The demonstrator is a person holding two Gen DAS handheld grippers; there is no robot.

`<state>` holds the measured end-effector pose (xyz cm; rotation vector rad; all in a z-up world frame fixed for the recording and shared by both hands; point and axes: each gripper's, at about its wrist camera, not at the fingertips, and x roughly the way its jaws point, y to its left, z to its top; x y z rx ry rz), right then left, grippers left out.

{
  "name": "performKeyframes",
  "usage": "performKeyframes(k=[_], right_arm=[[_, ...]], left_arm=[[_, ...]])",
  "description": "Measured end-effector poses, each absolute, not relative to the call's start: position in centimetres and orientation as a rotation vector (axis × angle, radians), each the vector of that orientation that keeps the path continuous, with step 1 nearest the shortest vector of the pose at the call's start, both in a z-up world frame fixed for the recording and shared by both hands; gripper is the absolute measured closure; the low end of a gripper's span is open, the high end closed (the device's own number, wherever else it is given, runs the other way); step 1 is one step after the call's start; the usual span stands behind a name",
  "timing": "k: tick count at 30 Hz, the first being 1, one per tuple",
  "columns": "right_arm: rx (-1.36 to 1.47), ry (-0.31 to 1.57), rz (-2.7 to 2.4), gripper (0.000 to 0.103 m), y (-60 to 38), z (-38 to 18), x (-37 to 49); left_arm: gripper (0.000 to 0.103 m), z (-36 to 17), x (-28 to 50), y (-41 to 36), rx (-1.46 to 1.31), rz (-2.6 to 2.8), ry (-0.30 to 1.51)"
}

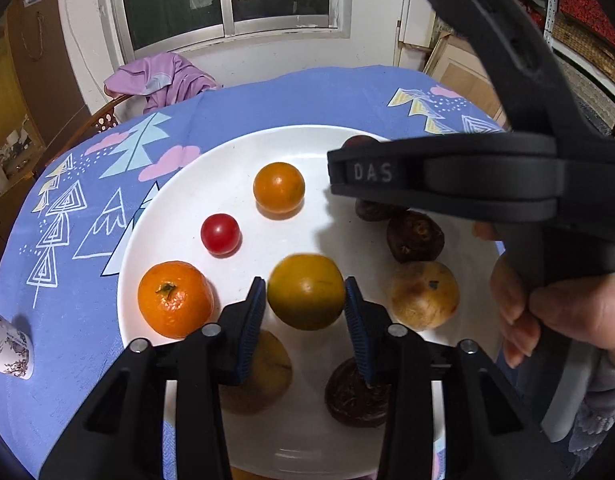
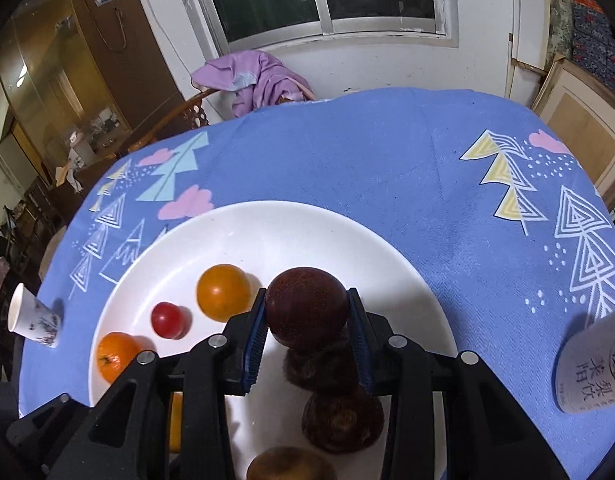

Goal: Organize fruits
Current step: 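Carry the yellow-orange fruit and plum onto the white plate and open both tools, then grasp a dark red plum with the left tool while the right tool grasps a speckled red fruit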

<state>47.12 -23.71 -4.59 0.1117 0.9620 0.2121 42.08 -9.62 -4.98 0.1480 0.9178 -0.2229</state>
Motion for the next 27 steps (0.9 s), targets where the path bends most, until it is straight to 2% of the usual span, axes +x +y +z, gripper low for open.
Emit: performKeyframes(k=[2,5,10,15,17,27], right_arm=[[0.1,0.961,0.204,0.063,-23.5,-4.9,47.2],[0.122,0.957,0.216,0.054,-23.6,-4.6,46.9],[0.155,0.919,0.214,0.052,-24.5,-3.0,45.6],[0.181,0.879,0.228,0.051,-25.7,-0.6,42.3],[0.187,0.863,0.236,0.049,-26.0,0.3,40.6],[0.238,0.758,0.32,0.041,-26.9,3.8,29.3]], left_arm=[[0.043,-4.7,42.1,-9.7,0.156,-0.218,0.901],[0.036,-4.2,41.7,-10.0,0.187,-0.197,0.864],[0.024,-2.8,39.9,-10.2,0.222,-0.159,0.76],[0.022,-0.5,37.1,-10.0,0.245,-0.136,0.67],[0.016,0.4,35.6,-9.7,0.252,-0.12,0.64],[0.014,3.5,27.5,-6.8,0.248,-0.075,0.547]])
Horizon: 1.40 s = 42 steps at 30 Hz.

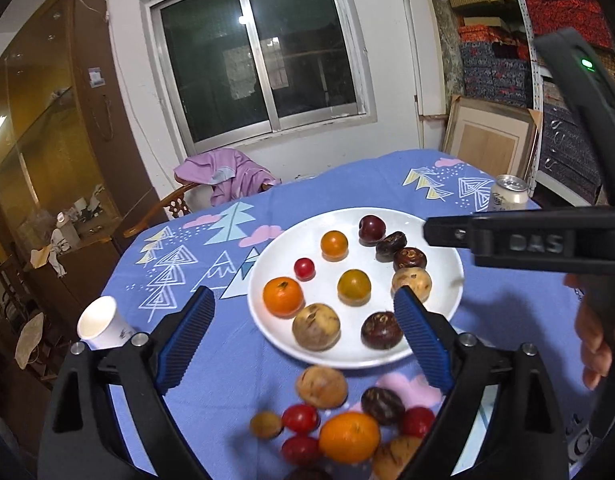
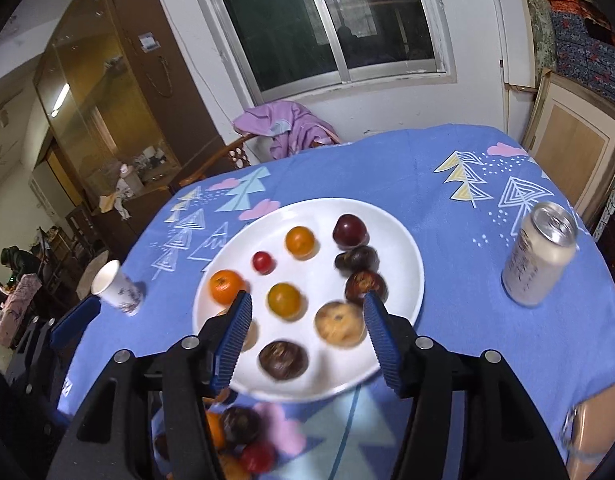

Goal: Organize fruits
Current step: 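Grasp a dark red plum with the left tool while the right tool grasps a speckled red fruit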

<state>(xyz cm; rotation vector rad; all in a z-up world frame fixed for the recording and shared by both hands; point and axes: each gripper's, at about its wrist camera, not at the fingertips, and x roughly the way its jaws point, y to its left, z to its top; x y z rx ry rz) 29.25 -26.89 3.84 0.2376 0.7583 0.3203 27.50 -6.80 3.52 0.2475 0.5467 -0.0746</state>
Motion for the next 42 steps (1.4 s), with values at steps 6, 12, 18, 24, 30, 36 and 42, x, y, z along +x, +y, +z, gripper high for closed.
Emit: performKeyframes(k=[6,12,18,24,30,36,42], right_arm=[[0.304,0.683,0.383,0.031,-27.0,4.3,22.8],[0.284,0.626,0.366,0.01,-27.0,0.7,19.0],[0.207,0.756,0.303,0.009,-26.9,-2.1,18.9],[0.239,0.807,0.285,0.007,-27.3,-3.0,19.4],[0.352,0.854,0.288,0.007,-28.5,-3.7,19.8],[0.332,0.867,0.296,0.005,-27.9,-3.8,19.7],[0.315,0.866,0.303,0.005,-27.6,-3.7,19.7]], left_arm=[[0.009,4.0,22.9,-4.3,0.227,-0.042,0.514],[0.005,0.9,18.8,-0.2,0.197,0.017,0.5],[0.004,-3.6,19.7,5.9,0.022,0.113,0.692],[0.004,-3.6,19.2,6.0,-0.009,0.076,0.705],[0.004,-4.5,18.8,1.2,0.159,-0.035,0.721],[0.004,-5.7,20.3,-0.3,0.222,-0.038,0.756],[0.004,-6.4,21.7,0.1,0.162,-0.096,0.824]])
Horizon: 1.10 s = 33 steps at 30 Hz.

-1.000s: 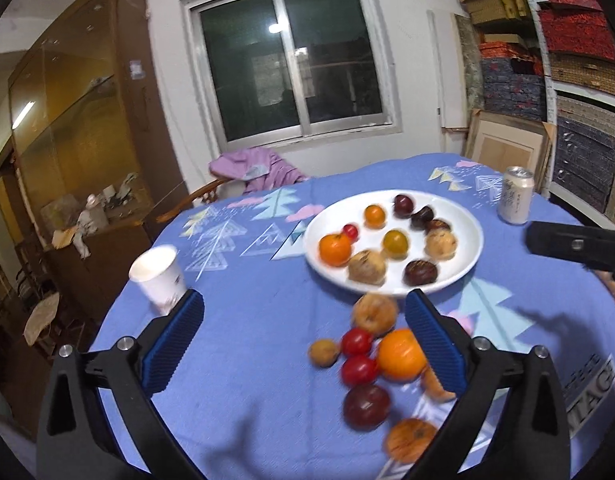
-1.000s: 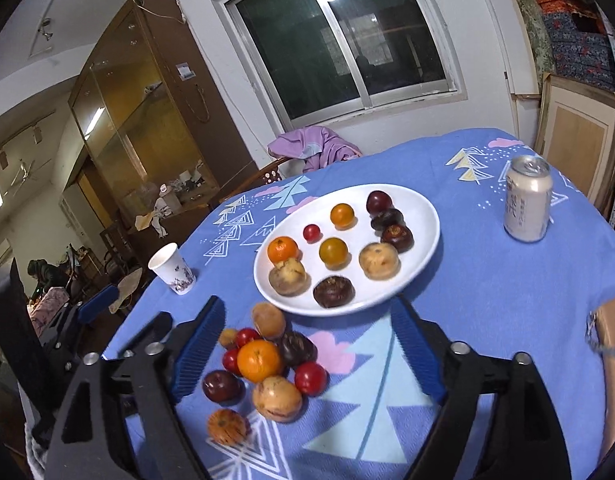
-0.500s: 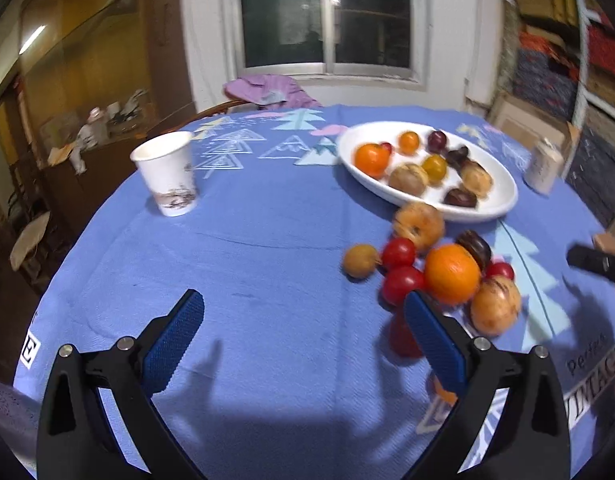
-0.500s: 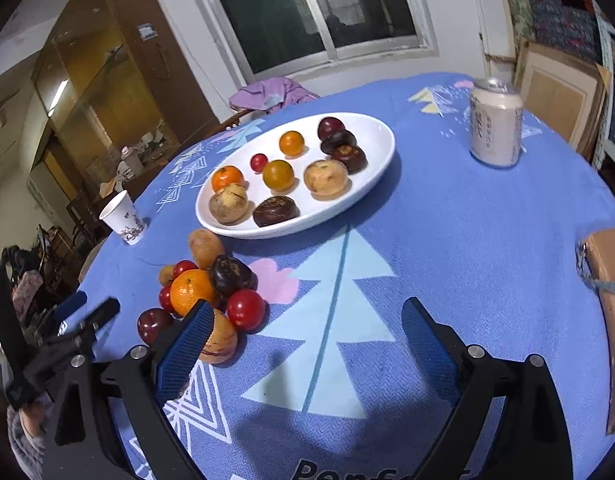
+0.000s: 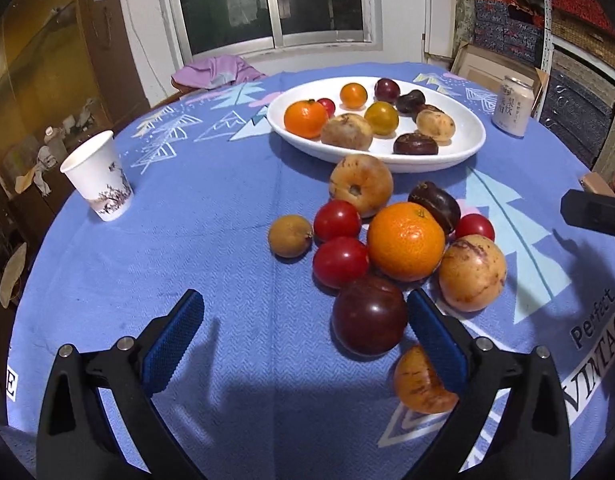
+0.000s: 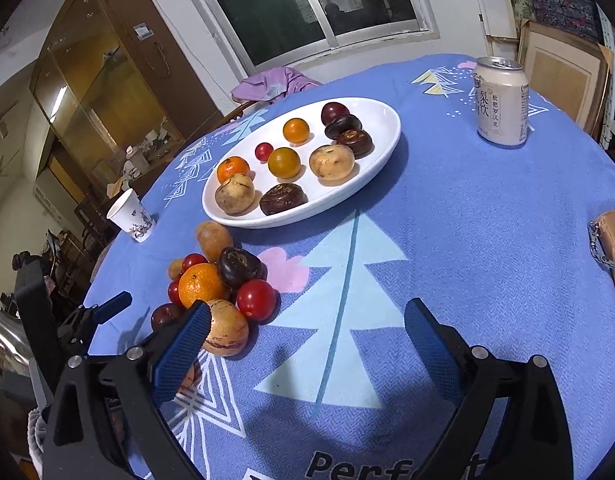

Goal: Organize fruits
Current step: 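Grasp a dark red plum with the left tool while the right tool grasps a speckled red fruit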

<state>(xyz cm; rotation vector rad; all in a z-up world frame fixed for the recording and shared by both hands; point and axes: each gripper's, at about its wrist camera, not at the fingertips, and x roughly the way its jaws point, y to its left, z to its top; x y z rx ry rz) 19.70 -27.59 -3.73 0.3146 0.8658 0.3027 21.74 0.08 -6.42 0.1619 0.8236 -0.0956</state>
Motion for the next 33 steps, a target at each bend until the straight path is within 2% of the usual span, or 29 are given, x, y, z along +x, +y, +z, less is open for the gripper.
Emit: performKeyframes(k=[11,17,29,33], right_arm=[[0.339,0.85,0.303,0.005,-28.2,-3.4,19.6],[0.333,0.851,0.303,0.005,-28.0,-3.5,19.6],[0.305,0.854,0.309,0.005,-27.4,-3.8,19.6],[0.288,0.834,0.33,0.005,-27.1,-3.5,19.3]], left_arm=[[0.004,-4.9,18.4,7.0,-0.038,0.017,0.778],[0.004,-6.1,18.6,4.8,0.067,-0.008,0.816],[0.004,-7.1,21.4,2.0,0.107,-0.085,0.852],[0.004,-7.4,22.3,2.5,0.044,-0.11,0.885]])
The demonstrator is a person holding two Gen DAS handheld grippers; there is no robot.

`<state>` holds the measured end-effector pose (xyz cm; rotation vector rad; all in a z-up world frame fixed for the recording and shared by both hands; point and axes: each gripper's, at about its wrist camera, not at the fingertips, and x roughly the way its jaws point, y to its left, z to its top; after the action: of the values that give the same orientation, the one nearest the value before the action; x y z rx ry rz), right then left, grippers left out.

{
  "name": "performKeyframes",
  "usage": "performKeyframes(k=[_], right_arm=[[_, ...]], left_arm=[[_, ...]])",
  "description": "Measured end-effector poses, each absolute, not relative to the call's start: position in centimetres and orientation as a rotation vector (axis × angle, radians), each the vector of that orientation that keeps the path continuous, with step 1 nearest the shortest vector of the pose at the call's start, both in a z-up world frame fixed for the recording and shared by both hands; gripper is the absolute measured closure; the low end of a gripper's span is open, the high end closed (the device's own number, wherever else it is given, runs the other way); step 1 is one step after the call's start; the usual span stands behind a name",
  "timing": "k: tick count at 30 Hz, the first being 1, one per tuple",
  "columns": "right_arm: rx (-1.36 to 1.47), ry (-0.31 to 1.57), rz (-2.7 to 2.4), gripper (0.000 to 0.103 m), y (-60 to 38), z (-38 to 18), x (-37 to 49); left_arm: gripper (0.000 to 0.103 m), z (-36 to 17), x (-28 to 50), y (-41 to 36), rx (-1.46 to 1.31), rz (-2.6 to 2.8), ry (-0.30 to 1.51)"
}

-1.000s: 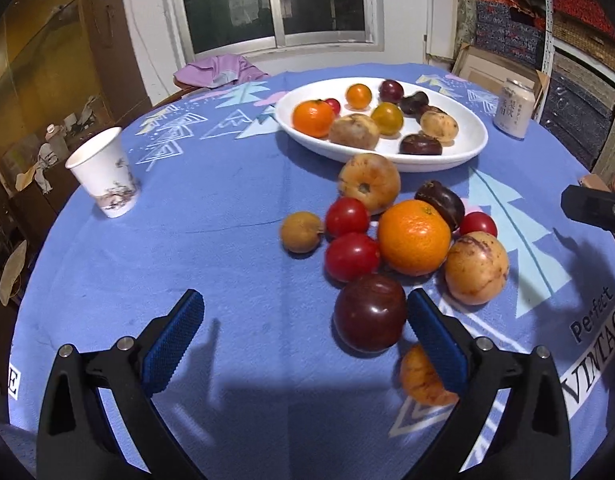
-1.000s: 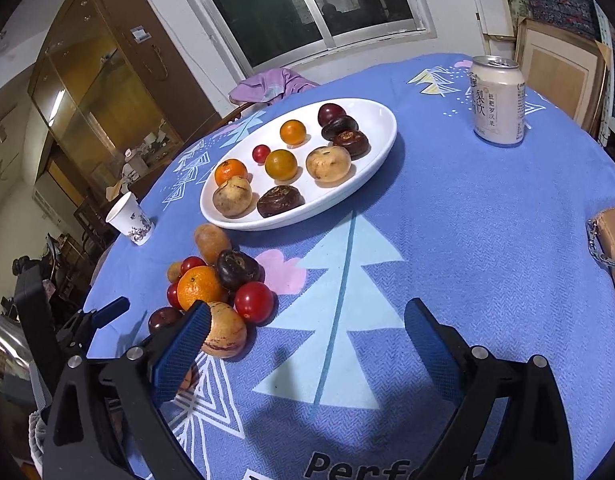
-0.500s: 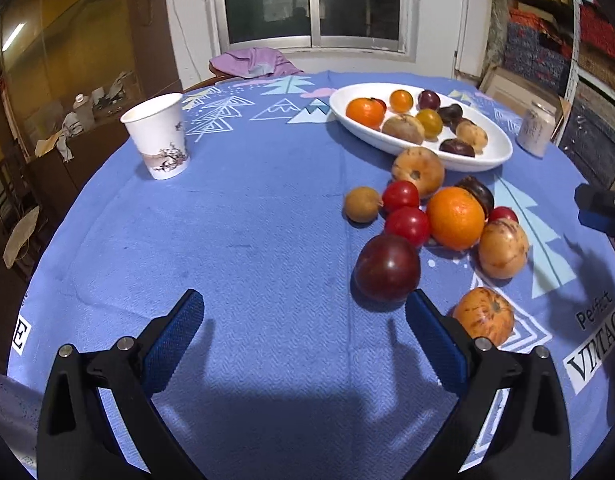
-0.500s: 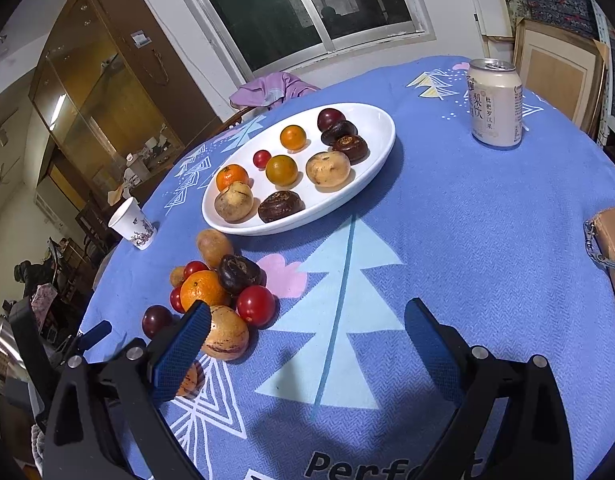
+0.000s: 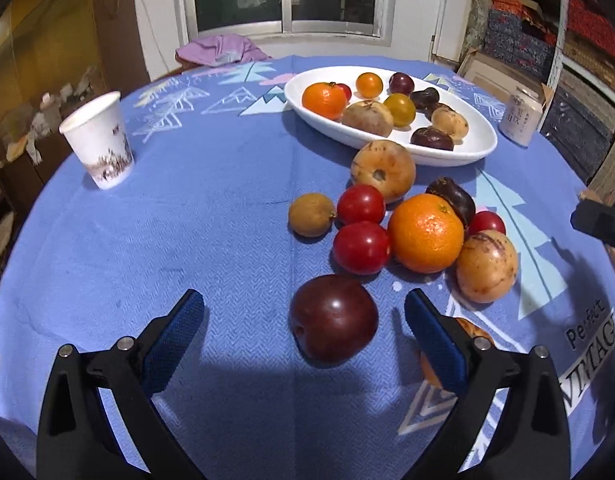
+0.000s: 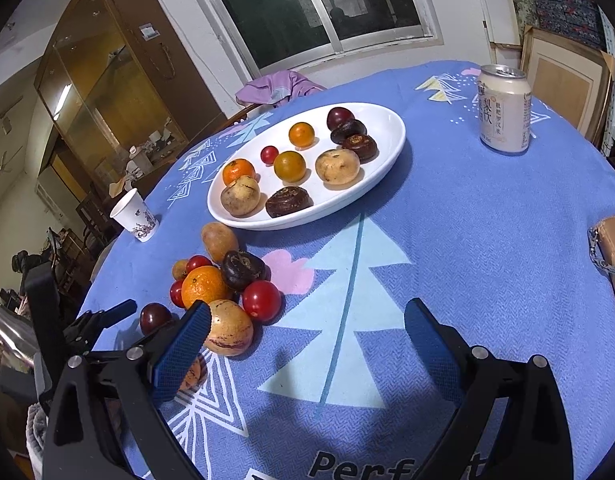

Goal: Organize fruits
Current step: 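Grasp a dark red plum with the left tool while the right tool grasps a speckled red fruit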

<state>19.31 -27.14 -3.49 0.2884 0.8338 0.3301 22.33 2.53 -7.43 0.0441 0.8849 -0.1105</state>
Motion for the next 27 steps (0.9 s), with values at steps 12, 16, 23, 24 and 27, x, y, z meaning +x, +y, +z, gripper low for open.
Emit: performKeyframes(k=[12,16,23,24,27], right_arm=[[0.221,0.818,0.439,0.005,-25.2,-2.9,18.0],[0.077,0.809,0.624,0.005,-21.5,-2.7,15.5],[-0.096,0.849,0.727,0.024,-16.2,-4.9,13.9],[-0.094,0.865,0.73,0.027,-16.0,-5.1,14.1],[-0.056,0.879,0.714,0.029,-15.8,-5.2,14.9]], left_arm=[[0.037,-7.3,22.0,2.8,0.0,-0.179,0.872],[0.034,-7.2,22.1,3.1,-0.01,-0.168,0.868],[0.027,-7.3,22.8,3.4,-0.023,-0.153,0.874],[0.027,-7.3,22.8,3.4,-0.022,-0.154,0.872],[0.027,-7.2,22.7,3.2,-0.013,-0.159,0.865]])
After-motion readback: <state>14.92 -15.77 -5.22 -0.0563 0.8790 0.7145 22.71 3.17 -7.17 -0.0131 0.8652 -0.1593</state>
